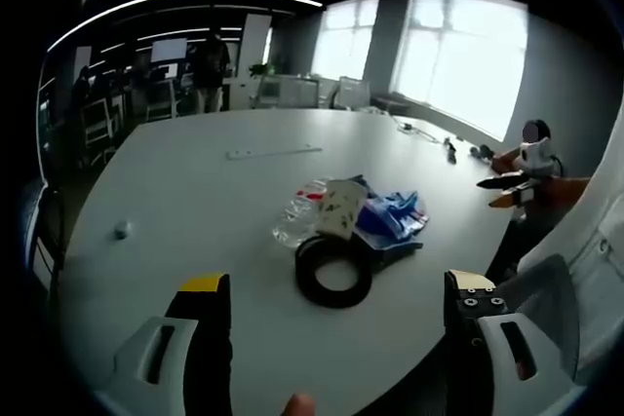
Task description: Arrange the tabletop items into an orderly group along one side of the table until the central work area is clear of visible clutter.
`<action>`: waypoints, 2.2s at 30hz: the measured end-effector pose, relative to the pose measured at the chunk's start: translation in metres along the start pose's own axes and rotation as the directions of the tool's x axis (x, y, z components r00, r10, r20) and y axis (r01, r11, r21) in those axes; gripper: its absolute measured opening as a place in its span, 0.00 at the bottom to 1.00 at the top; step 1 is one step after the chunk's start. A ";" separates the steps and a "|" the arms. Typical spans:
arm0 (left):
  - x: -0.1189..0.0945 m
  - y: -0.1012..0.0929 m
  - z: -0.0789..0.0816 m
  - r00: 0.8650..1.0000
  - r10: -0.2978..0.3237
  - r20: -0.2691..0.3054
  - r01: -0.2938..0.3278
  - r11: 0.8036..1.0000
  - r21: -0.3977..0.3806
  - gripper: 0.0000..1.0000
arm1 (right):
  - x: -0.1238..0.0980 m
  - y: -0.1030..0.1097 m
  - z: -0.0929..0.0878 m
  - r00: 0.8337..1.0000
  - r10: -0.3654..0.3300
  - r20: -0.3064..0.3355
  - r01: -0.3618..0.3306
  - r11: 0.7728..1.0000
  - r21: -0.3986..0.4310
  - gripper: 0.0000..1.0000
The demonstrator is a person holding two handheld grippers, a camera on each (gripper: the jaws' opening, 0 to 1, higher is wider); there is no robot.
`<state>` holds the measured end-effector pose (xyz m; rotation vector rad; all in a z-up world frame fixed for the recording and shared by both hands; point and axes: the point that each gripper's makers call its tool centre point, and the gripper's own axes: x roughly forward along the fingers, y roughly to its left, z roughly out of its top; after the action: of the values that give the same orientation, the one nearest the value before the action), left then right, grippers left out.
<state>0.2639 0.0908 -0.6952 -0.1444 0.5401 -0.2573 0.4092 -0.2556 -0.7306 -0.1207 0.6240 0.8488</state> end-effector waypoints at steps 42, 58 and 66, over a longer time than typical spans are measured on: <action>0.012 0.004 0.005 1.000 -0.016 -0.013 0.016 1.000 0.005 0.86 | 0.022 0.014 0.013 0.998 0.061 -0.016 -0.062 0.997 -0.056 0.88; 0.022 0.003 0.009 0.999 -0.030 -0.015 0.030 0.999 0.012 0.85 | 0.034 0.027 0.015 0.994 0.099 -0.039 -0.102 0.991 -0.082 0.87; 0.025 0.004 0.010 0.999 -0.039 -0.025 0.039 0.999 0.018 0.85 | 0.039 0.029 0.020 0.993 0.111 -0.042 -0.115 0.989 -0.094 0.87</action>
<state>0.2907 0.0885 -0.6998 -0.1335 0.5598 -0.3026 0.4162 -0.2037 -0.7322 -0.1901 0.6291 0.9883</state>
